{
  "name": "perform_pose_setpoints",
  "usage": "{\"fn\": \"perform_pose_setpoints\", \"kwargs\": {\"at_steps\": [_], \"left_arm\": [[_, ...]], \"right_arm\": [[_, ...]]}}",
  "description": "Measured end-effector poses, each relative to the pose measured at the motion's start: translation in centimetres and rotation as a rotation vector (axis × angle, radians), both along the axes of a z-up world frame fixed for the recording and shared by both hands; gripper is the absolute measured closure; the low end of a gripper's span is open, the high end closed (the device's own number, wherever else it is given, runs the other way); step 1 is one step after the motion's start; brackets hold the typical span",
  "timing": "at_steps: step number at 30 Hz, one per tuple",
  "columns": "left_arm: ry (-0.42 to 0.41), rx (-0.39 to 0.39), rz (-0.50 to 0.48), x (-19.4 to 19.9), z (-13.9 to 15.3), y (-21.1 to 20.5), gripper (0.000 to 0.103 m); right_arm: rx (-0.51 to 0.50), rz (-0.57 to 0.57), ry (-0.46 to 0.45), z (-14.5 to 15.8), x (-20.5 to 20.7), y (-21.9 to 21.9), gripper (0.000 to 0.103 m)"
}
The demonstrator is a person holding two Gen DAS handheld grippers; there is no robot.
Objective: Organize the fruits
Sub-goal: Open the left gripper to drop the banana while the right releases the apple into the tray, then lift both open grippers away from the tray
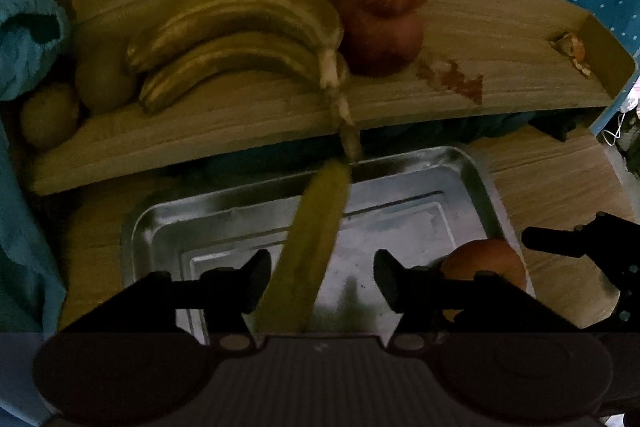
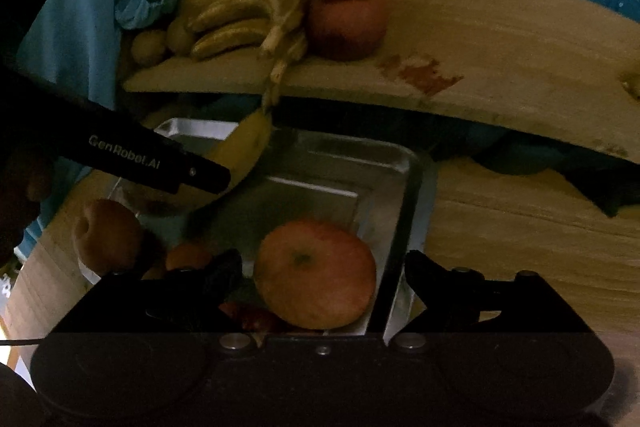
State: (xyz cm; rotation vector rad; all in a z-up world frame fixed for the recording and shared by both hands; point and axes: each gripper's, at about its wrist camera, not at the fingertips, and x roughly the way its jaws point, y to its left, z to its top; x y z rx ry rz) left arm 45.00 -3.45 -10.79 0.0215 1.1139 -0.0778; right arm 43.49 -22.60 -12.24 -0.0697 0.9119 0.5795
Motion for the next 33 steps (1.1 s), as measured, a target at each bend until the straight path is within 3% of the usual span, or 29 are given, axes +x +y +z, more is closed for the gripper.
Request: {"fn": "perform_pose_setpoints", "kwargs": {"at_steps": [2,7,19,33], "left_arm": [[-0.023,0.003,-0.001,-0.4,0.6,0.0,0.024],[-0.081,-0.004,0.006,-1.7,2.1,0.3,0.009],[-0.189,-0.022,0.058,-6.2,4.7,3.3,0.001],[-0.239,0.002,0.075,-11.5,5.9,7.7,0.0]], "right_arm": [[0.005,-0.016,-0.021,0.6,-0.4,-0.2,0.008],[0.017,-0.057,-0.075,2.2,-1.9,-0.8,0.001],[0.014,-0.183,-0.171,4.8,-6.3,-1.0,0.001],[0.021,-0.288,-0.189,5.6,-11.5,1.3,0.001]]}}
